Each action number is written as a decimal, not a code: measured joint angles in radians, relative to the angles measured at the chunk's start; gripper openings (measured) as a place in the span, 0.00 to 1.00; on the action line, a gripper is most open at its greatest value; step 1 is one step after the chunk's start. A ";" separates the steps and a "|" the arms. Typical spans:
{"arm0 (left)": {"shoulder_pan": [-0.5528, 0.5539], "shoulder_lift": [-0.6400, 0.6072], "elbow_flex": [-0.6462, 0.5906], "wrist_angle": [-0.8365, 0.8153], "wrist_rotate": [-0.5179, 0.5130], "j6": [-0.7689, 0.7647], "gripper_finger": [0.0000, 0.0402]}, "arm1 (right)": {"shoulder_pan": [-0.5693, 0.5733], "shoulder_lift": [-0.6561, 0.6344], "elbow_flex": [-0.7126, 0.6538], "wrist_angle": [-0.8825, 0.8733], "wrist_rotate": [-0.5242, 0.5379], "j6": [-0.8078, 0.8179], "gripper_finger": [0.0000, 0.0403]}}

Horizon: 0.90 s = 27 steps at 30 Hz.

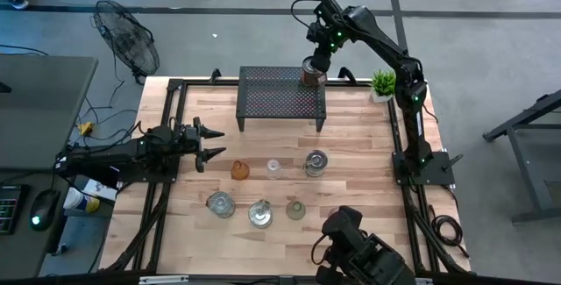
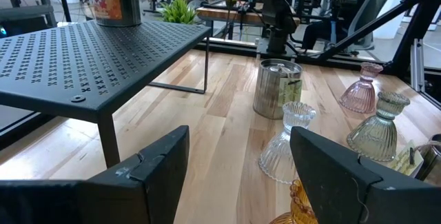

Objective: Pick & Place candle stick holders
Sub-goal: Put the orange scented candle on the shelf

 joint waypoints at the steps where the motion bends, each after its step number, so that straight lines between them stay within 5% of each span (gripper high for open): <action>1: 0.000 0.000 0.000 0.000 0.000 0.000 0.62 | 0.000 0.000 0.000 0.000 0.000 0.000 0.33; 12: 0.000 0.000 0.000 0.000 0.000 0.000 0.62 | 0.000 0.000 0.000 -0.003 -0.020 -0.008 0.33; 21: 0.000 0.000 0.000 0.000 0.000 0.000 0.62 | 0.000 -0.001 0.001 -0.005 0.010 -0.011 0.55; 27: 0.000 0.000 0.000 0.000 0.000 0.000 0.62 | 0.000 -0.004 0.001 -0.004 0.022 -0.012 0.59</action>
